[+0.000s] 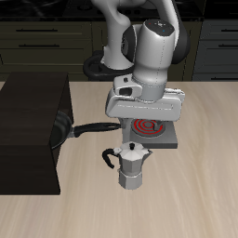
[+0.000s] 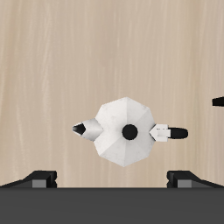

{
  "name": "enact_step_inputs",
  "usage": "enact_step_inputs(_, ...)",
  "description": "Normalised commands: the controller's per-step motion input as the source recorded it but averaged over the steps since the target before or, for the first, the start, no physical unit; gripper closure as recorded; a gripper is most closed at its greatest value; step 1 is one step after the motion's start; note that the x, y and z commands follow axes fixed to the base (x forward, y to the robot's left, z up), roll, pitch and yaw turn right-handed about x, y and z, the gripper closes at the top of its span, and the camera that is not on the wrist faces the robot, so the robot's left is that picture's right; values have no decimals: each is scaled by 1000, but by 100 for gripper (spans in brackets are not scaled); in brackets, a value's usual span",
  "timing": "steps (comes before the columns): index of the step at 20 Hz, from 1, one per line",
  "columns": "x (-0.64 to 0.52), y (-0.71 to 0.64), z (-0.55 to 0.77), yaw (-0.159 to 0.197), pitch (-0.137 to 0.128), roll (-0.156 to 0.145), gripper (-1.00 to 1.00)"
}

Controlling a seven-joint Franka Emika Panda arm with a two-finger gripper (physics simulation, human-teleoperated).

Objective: Place the moka pot on the stove and close the stove

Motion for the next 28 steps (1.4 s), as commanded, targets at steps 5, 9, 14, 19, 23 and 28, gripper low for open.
enact_step_inputs(5,60,11,-176,-15,12,-1,-100)
enact_step_inputs(9,-15,-58,-102,-24,1,-12,-100)
enact_step_inputs(14,-23,-127,-113,-24,14,-15,-100)
enact_step_inputs(19,-27,-119,-81,-18,5,-23,-100)
enact_step_inputs(23,-8,-78,-107,-1,11,-12,-100)
enact_step_inputs(28,14,-95,-161,-12,9,-15,-100)
